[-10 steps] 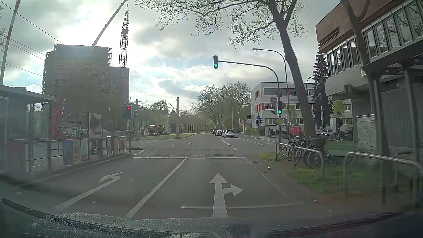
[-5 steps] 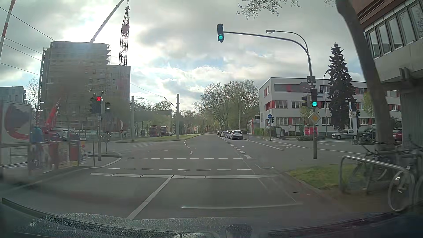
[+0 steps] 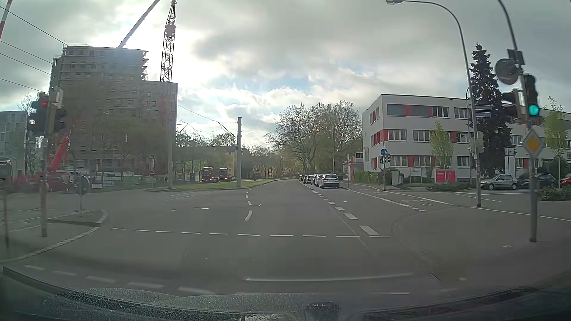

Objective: Follow the waypoints while adhering to traffic rules and regulations

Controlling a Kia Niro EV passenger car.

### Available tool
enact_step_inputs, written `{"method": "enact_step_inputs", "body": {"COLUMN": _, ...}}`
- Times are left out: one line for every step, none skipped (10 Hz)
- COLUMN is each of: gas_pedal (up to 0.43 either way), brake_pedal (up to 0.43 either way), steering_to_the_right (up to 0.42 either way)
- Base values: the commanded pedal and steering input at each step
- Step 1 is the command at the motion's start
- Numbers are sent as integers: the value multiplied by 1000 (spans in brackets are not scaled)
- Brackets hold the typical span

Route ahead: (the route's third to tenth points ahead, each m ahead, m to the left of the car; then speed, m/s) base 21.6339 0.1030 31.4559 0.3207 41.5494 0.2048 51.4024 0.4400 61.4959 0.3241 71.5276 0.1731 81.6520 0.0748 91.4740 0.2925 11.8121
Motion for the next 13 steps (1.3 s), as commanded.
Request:
{"method": "enact_step_inputs", "body": {"gas_pedal": 118, "brake_pedal": 0, "steering_to_the_right": -7}}
{"method": "enact_step_inputs", "body": {"gas_pedal": 130, "brake_pedal": 0, "steering_to_the_right": -6}}
{"method": "enact_step_inputs", "body": {"gas_pedal": 130, "brake_pedal": 0, "steering_to_the_right": -6}}
{"method": "enact_step_inputs", "body": {"gas_pedal": 130, "brake_pedal": 0, "steering_to_the_right": -6}}
{"method": "enact_step_inputs", "body": {"gas_pedal": 130, "brake_pedal": 0, "steering_to_the_right": -6}}
{"method": "enact_step_inputs", "body": {"gas_pedal": 130, "brake_pedal": 0, "steering_to_the_right": -6}}
{"method": "enact_step_inputs", "body": {"gas_pedal": 130, "brake_pedal": 0, "steering_to_the_right": -6}}
{"method": "enact_step_inputs", "body": {"gas_pedal": 130, "brake_pedal": 0, "steering_to_the_right": -6}}
{"method": "enact_step_inputs", "body": {"gas_pedal": 130, "brake_pedal": 0, "steering_to_the_right": -6}}
{"method": "enact_step_inputs", "body": {"gas_pedal": 130, "brake_pedal": 0, "steering_to_the_right": -9}}
{"method": "enact_step_inputs", "body": {"gas_pedal": 130, "brake_pedal": 0, "steering_to_the_right": -11}}
{"method": "enact_step_inputs", "body": {"gas_pedal": 130, "brake_pedal": 0, "steering_to_the_right": -11}}
{"method": "enact_step_inputs", "body": {"gas_pedal": 130, "brake_pedal": 0, "steering_to_the_right": -11}}
